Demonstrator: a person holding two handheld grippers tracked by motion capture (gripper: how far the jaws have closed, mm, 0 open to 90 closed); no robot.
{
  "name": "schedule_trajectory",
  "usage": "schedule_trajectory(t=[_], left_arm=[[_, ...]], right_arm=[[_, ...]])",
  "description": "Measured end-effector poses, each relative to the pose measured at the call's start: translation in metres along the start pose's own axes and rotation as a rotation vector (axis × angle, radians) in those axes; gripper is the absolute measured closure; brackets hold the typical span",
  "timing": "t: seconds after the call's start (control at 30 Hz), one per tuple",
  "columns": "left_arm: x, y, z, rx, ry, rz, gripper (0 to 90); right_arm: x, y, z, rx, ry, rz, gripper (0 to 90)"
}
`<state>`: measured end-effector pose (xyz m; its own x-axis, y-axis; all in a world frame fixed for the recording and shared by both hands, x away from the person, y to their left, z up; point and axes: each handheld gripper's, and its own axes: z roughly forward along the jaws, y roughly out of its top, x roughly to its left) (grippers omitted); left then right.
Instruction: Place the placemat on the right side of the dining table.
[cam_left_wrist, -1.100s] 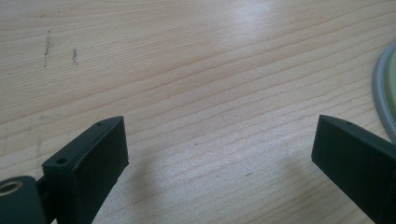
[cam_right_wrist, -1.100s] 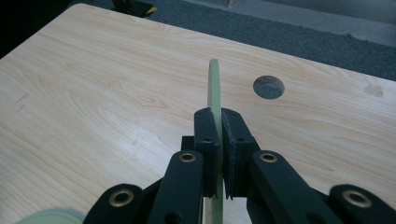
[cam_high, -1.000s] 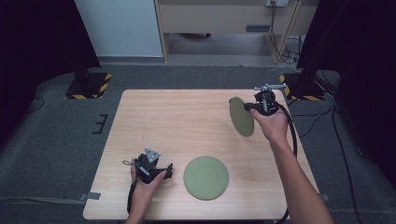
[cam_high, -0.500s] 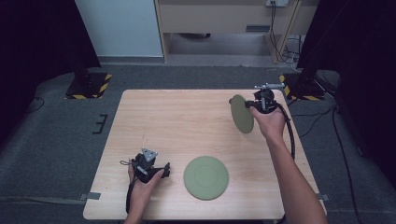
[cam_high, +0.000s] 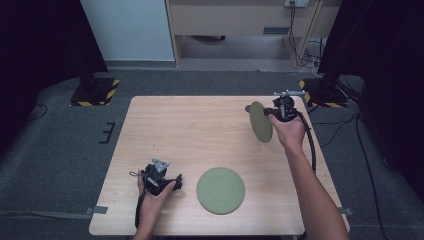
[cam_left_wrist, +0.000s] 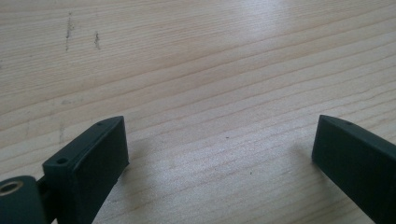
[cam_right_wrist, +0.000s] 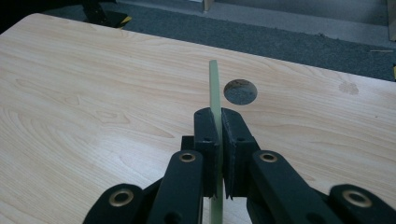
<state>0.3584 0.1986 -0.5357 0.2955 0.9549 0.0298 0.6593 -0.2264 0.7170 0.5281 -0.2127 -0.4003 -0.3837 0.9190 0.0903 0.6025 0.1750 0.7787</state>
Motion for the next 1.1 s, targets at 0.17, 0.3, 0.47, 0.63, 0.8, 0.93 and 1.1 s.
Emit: schedule_trajectory(t=[0.17, 0.3, 0.47, 0.63, 0.8, 0.93, 1.1], left_arm=[[0.000, 0.000, 0.001, 0.006, -0.001, -0.002, 3.3], [0.000, 0.001, 0.001, 0.009, 0.000, -0.001, 3.2], [-0.001, 0.001, 0.001, 0.008, -0.006, 0.008, 3.4], [-0.001, 0.001, 0.001, 0.008, -0.009, 0.004, 3.6], [0.003, 0.006, -0.008, -0.015, -0.010, -0.005, 3.6], [0.011, 0.010, -0.007, -0.012, -0.003, -0.018, 3.7], [0.019, 0.010, -0.003, 0.007, 0.003, -0.019, 3.9]], right_arm=[[-0.008, -0.002, -0.002, -0.003, -0.011, 0.002, 86.0], [-0.017, -0.006, -0.004, -0.008, -0.020, 0.014, 86.0], [-0.033, -0.011, -0.005, -0.014, -0.031, 0.032, 86.0], [-0.049, -0.017, -0.005, -0.004, -0.044, 0.045, 86.0], [-0.062, -0.023, -0.002, -0.011, -0.038, 0.071, 86.0], [-0.070, -0.028, 0.001, -0.007, -0.043, 0.083, 86.0], [-0.079, -0.034, 0.004, 0.002, -0.051, 0.101, 86.0]])
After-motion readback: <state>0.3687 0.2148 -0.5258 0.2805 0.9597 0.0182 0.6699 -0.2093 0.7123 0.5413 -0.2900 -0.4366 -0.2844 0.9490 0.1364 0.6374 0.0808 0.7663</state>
